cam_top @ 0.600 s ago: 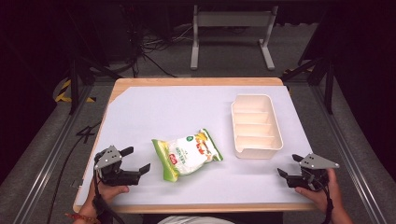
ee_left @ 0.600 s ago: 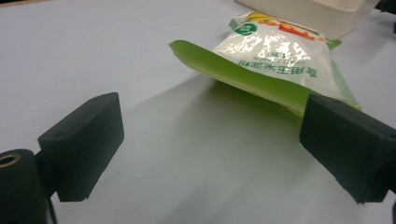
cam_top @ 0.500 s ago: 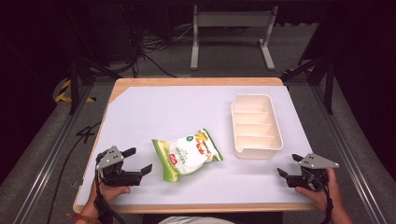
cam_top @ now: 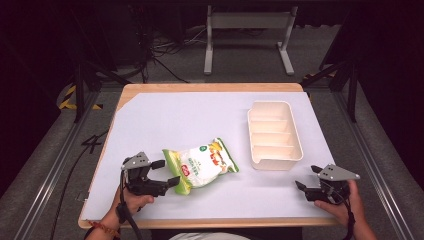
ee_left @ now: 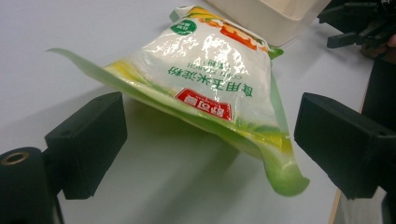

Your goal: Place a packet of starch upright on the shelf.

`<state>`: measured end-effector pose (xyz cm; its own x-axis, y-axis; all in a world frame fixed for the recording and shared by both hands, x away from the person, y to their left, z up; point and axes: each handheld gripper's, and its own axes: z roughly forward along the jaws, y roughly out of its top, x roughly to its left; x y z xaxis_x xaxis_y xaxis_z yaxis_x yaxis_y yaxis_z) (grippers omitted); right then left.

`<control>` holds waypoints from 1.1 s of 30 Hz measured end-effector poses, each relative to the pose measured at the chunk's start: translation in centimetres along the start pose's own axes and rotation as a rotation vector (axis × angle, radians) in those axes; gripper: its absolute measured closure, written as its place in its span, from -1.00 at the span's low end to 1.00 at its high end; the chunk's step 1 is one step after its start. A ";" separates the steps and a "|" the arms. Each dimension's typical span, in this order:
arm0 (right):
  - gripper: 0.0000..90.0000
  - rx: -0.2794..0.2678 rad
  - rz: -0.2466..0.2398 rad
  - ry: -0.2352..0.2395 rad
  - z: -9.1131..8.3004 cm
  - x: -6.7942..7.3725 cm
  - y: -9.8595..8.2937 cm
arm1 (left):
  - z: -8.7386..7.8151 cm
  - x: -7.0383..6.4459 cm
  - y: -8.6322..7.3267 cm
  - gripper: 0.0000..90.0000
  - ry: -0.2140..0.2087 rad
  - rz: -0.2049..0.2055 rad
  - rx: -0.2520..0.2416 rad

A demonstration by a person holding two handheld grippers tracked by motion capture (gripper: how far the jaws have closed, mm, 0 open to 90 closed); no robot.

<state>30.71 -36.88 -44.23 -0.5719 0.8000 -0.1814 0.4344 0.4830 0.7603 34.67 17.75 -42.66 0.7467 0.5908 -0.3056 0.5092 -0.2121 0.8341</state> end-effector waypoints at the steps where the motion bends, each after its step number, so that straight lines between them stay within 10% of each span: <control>1: -0.54 -0.002 0.004 0.000 0.0 0.0 -0.1 | 0.2 0.1 0.2 -0.73 -0.008 -0.010 -0.003; 12: -0.54 -0.001 0.001 0.007 0.0 0.0 -0.1 | 3.9 1.5 0.4 -0.68 0.059 -0.170 0.172; 21: -0.54 0.003 0.006 0.006 0.1 -0.1 -0.1 | 4.6 2.8 1.4 0.31 -0.010 -0.160 0.090; 33: -0.54 0.000 0.006 0.007 0.2 -0.1 -0.1 | 4.6 2.1 3.6 0.96 0.015 0.086 0.070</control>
<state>30.81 -36.91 -44.39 -0.5742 0.8004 -0.1723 0.4382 0.4783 0.7611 40.01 14.64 -42.41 0.7828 0.5794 -0.2272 0.4726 -0.3158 0.8228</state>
